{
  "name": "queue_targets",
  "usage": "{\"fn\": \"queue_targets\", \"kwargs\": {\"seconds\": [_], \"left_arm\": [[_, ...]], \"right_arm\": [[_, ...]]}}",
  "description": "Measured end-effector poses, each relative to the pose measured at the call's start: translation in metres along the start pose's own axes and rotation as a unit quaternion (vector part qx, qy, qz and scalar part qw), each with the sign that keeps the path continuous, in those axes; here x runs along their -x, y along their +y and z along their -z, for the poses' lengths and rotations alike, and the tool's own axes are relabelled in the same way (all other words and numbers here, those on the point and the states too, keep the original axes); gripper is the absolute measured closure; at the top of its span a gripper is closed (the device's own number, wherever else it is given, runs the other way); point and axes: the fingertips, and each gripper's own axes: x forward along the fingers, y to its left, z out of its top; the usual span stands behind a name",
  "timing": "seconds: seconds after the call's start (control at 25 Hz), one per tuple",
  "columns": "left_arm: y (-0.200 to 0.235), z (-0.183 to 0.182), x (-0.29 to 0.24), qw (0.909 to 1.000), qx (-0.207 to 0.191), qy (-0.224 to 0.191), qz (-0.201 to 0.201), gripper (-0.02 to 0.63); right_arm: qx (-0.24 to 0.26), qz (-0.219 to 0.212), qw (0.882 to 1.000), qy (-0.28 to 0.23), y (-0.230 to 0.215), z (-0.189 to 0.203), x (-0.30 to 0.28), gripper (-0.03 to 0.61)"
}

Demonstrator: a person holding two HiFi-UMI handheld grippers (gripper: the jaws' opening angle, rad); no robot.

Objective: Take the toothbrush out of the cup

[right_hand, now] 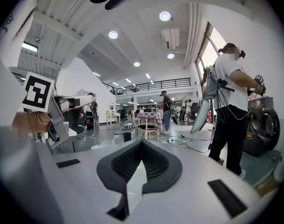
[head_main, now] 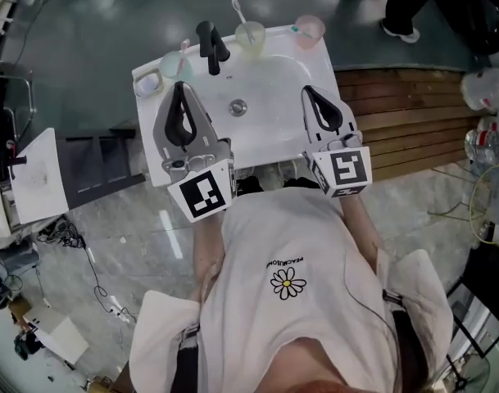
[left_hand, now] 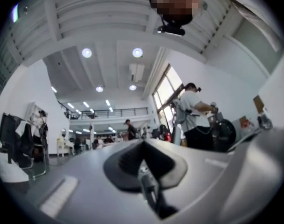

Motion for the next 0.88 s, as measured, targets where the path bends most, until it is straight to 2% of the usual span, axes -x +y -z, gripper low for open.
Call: {"fn": "queue_targets", "kwargs": {"seconds": [0.2, 0.4, 0.6, 0.68, 0.76, 0.88], "left_arm": [[0.021, 0.004, -0.007, 0.9989, 0.041, -0.002, 0.02, 0.606], [0.028, 0.009, -0.016, 0.9983, 0.034, -0.005, 0.047, 0.606], [0.026, 0.012, -0.023, 0.9976, 0.035, -0.003, 0.059, 0.606], [0.022, 0.014, -0.024, 0.9973, 0.033, 0.001, 0.065, 0.606], [0.019, 0.015, -0.026, 0.9971, 0.032, 0.004, 0.069, 0.606], [0.012, 0.012, -0.031, 0.9968, 0.035, 0.008, 0.072, 0.606]], "right_arm": [[0.009, 0.036, 0.999, -0.001, 0.005, -0.003, -0.005, 0.579], [-0.014, 0.056, 0.998, -0.007, 0.007, -0.009, -0.012, 0.58], [-0.008, 0.064, 0.998, -0.004, 0.005, -0.009, -0.018, 0.579], [0.004, 0.056, 0.998, 0.007, 0.002, -0.008, -0.027, 0.577], [0.026, 0.047, 0.998, 0.025, -0.008, -0.005, -0.044, 0.539], [0.087, 0.06, 0.992, 0.071, -0.041, 0.012, -0.079, 0.486]]}}
